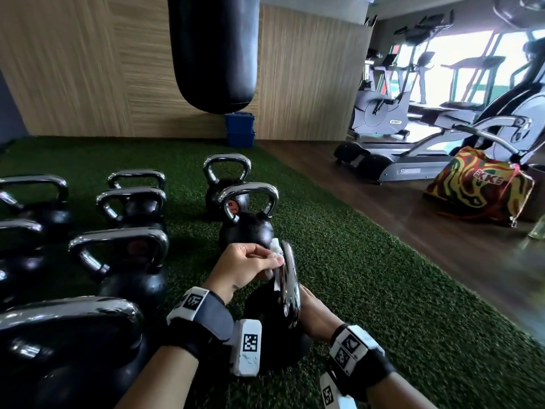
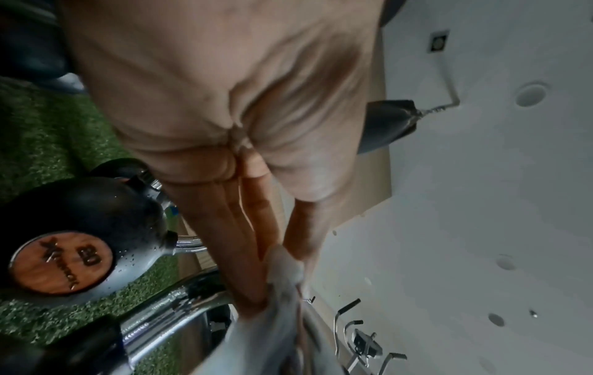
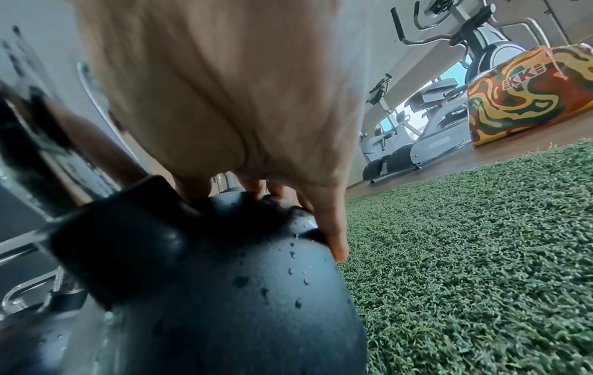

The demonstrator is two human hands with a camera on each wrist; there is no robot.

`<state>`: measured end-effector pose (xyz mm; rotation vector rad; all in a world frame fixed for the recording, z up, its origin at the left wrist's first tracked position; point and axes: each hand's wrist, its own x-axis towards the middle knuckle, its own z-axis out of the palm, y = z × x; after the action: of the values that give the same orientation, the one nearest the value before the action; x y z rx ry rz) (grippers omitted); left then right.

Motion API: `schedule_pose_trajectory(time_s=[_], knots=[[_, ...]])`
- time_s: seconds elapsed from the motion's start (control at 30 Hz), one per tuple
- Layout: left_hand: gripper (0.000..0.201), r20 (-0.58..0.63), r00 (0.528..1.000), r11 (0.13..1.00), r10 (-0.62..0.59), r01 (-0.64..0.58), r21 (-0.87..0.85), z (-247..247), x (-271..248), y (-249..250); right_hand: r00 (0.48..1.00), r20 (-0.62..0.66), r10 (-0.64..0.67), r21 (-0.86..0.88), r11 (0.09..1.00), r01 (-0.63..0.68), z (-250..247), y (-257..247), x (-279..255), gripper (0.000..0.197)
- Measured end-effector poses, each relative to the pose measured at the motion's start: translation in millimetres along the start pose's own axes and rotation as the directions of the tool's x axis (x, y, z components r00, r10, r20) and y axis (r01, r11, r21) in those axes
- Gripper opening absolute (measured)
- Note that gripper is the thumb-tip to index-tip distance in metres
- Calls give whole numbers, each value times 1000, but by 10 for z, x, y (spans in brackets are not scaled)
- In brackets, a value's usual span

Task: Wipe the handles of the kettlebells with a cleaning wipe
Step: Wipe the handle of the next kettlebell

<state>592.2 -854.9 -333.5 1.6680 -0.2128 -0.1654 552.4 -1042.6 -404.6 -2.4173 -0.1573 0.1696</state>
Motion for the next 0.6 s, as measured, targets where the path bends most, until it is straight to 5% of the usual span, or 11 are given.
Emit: schedule_pose_trajectory(time_s=[0.1,0.17,0.27,0.33,0.43,0.6], knots=[[32,169,985,997,-19,31,-68,-81,-118,-39,1000,-17,-4,49,999,5,17,27,27,58],[45,150,988,999,23,-17,-41,-79,-180,-63,1000,-14,10,72,997,-8,30,41,39,56],[44,31,999,998,40,-39,-42,-17,-293,-127,998,-1,56,133,990,-55,44,31,30,58],[46,70,997,996,-27,33,-87,-12,-373,-193,996,-7,84,179,980,-82,42,23,26,68],[41,175,978,979,-112,138,-150,-27,-505,-269,998,-19,67,144,988,-63,53,47,41,54],[34,169,982,990,-89,105,-91,-7,-599,-361,999,-28,34,54,998,-32,59,84,31,54]])
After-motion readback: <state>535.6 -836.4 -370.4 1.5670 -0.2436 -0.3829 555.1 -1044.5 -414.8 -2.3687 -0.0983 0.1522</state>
